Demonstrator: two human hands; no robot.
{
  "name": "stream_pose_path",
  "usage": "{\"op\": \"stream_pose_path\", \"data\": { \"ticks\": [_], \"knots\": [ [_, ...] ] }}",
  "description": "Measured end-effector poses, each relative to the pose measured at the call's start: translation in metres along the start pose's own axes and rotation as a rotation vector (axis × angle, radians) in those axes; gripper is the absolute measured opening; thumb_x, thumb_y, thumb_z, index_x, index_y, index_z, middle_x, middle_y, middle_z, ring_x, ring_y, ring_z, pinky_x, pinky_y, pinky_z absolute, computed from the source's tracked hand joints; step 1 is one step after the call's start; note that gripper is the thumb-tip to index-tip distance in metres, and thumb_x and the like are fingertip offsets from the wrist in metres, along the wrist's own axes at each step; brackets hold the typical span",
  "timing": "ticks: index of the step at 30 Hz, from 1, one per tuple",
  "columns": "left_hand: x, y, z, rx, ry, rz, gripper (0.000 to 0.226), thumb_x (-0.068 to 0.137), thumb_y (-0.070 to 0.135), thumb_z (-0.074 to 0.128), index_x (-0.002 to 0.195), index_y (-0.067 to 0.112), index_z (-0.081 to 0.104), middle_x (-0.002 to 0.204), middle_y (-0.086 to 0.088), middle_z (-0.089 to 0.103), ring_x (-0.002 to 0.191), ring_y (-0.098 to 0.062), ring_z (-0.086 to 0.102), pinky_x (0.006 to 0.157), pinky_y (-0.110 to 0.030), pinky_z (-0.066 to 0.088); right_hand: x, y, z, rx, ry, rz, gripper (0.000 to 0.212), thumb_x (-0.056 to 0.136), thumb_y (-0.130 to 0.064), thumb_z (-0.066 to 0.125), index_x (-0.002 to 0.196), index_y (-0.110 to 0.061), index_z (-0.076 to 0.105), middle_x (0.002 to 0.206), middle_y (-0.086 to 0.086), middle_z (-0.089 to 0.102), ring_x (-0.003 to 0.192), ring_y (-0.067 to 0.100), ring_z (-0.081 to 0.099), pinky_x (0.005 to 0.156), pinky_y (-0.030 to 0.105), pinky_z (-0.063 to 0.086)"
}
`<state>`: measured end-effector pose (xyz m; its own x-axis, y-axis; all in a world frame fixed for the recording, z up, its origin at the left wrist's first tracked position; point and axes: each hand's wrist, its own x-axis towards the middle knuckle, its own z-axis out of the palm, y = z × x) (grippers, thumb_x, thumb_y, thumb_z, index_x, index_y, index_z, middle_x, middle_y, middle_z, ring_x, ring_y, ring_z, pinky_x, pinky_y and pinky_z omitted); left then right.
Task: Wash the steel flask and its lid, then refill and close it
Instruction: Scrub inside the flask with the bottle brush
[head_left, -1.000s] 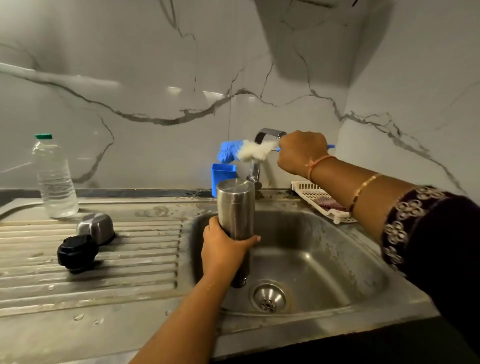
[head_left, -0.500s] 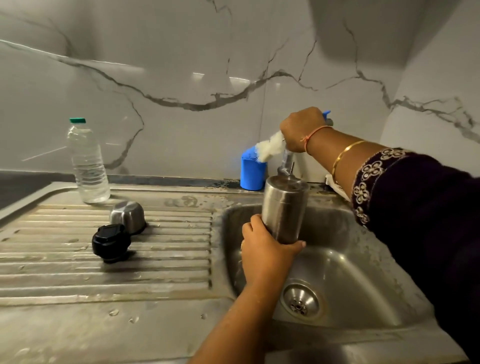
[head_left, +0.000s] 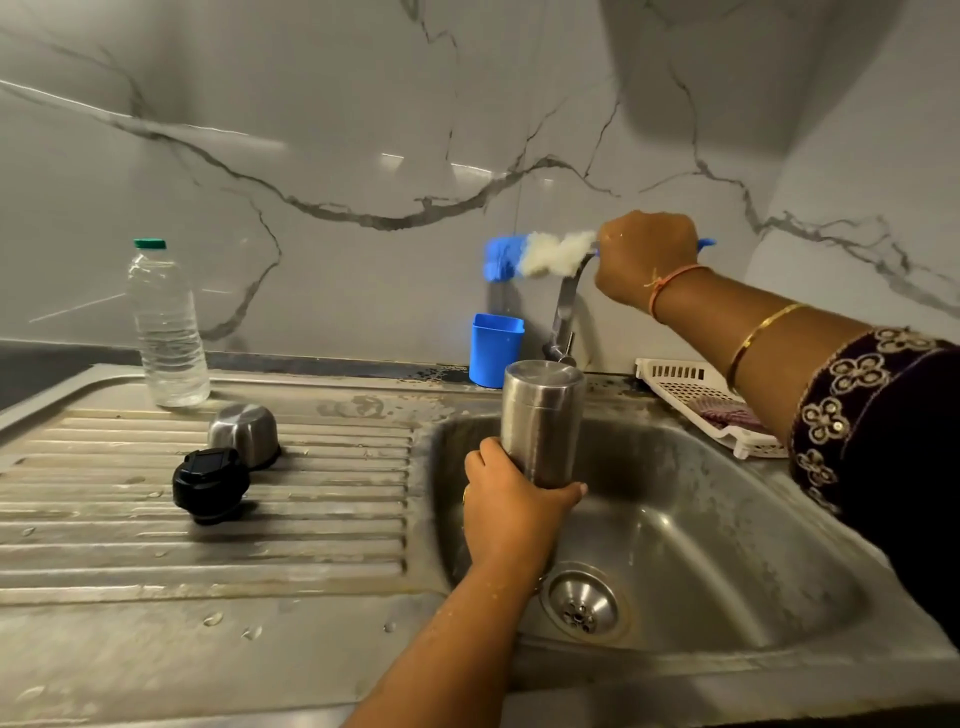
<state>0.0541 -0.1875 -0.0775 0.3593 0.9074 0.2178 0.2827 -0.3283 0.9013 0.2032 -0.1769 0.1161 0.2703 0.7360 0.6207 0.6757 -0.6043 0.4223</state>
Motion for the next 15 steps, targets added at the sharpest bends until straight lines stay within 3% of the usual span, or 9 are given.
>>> {"op": "stream_pose_path", "data": {
  "ticks": [8,11,15],
  "knots": [
    [0.001,0.001,-0.002,-0.003,0.024,-0.002,0.079,0.062,0.044,0.085,0.123,0.022,0.04,0.119,0.005,0.045,0.108,-0.016,0.053,0.087,-0.031,0.048,-0.029,-0.004,0.01,0.14,0.003,-0.009,0.029,0.093,-0.021,0.052,0.116,-0.006,0.059,0.084,0.008,0.051,0.073,0.022,0.042,0.063,0.028,0.031],
    [0.002,0.0,-0.001,-0.012,0.023,0.009,0.08,0.061,0.043,0.085,0.124,0.023,0.039,0.119,0.005,0.047,0.107,-0.015,0.054,0.086,-0.03,0.048,-0.035,0.002,0.01,0.215,0.034,0.048,0.024,0.095,-0.014,0.047,0.112,-0.003,0.059,0.083,0.008,0.05,0.072,0.021,0.04,0.05,0.021,0.017],
    [0.003,-0.001,0.0,-0.004,0.003,0.014,0.081,0.061,0.043,0.085,0.124,0.023,0.039,0.121,0.004,0.047,0.109,-0.016,0.053,0.089,-0.032,0.048,-0.041,0.008,0.008,0.17,-0.08,0.096,0.022,0.093,-0.017,0.047,0.107,-0.004,0.059,0.082,0.008,0.051,0.071,0.024,0.046,0.062,0.027,0.033]
  ]
}}
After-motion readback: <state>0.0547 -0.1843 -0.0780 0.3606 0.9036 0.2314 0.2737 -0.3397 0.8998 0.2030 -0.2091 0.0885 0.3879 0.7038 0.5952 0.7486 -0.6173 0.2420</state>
